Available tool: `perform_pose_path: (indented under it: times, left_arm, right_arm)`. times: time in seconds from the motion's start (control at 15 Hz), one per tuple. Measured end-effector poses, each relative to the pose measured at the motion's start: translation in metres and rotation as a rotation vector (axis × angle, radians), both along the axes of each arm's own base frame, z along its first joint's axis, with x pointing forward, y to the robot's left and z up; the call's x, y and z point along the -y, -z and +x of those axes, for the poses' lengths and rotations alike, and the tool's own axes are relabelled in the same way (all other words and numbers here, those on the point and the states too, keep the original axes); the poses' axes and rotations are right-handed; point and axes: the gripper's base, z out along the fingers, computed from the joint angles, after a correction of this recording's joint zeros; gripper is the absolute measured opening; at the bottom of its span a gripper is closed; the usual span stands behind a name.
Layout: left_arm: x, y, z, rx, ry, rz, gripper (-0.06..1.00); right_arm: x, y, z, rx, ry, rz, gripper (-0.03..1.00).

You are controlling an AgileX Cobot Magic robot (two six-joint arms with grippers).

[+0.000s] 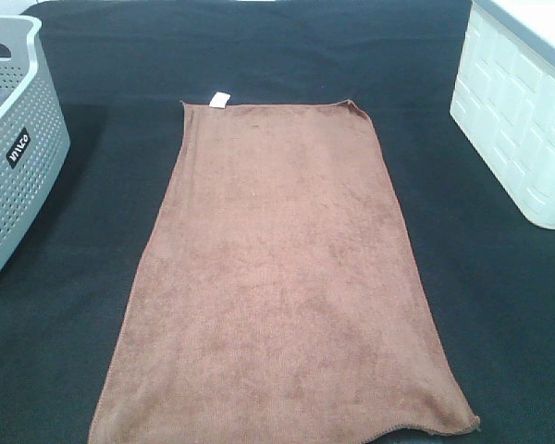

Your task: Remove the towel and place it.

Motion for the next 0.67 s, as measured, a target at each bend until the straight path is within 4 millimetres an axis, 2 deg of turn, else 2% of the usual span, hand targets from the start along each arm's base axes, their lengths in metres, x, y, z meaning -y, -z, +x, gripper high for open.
perform_pose_path:
  times: [0.67]
  left_arm:
    - [0.0025,-0.0001,0.0,0.001,0.037,-0.027,0.81]
  right_arm:
    - [0.0001,0.0,0.0,0.0,0.001,-0.001,0.72]
